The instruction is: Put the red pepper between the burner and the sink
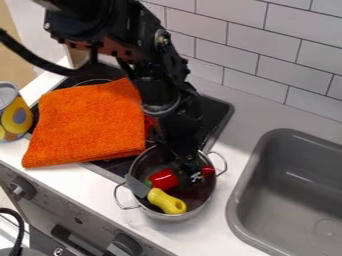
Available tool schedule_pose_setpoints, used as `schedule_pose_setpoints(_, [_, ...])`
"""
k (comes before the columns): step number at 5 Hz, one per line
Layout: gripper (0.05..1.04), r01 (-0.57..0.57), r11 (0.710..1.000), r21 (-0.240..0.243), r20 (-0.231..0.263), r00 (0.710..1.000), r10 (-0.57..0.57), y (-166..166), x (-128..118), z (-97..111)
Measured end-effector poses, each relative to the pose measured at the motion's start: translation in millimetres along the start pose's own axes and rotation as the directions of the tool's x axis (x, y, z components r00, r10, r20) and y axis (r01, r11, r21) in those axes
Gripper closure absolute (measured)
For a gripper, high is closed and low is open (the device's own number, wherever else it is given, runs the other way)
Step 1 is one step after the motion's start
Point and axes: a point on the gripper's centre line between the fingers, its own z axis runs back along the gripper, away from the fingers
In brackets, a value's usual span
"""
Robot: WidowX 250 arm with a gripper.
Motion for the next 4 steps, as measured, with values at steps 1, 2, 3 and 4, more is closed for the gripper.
schedule_pose_setpoints(1, [0.081,0.004,1.0,0.009,-0.006,1.0,-0.004,-1.9,-2.8,-5.7])
schedule_pose_setpoints(2, [0.14,0.006,1.0,0.022,-0.002,1.0,-0.006,-4.1,-6.3,-10.7])
schedule_pose_setpoints(3, [0.399,-0.004,1.0,0.03,0.001,1.0,0.004,-3.2,-5.3,-13.0])
schedule_pose_setpoints(4, [0.627,-0.004,1.0,0.025,-0.001,1.0,0.004,-3.0,-5.7,-12.4])
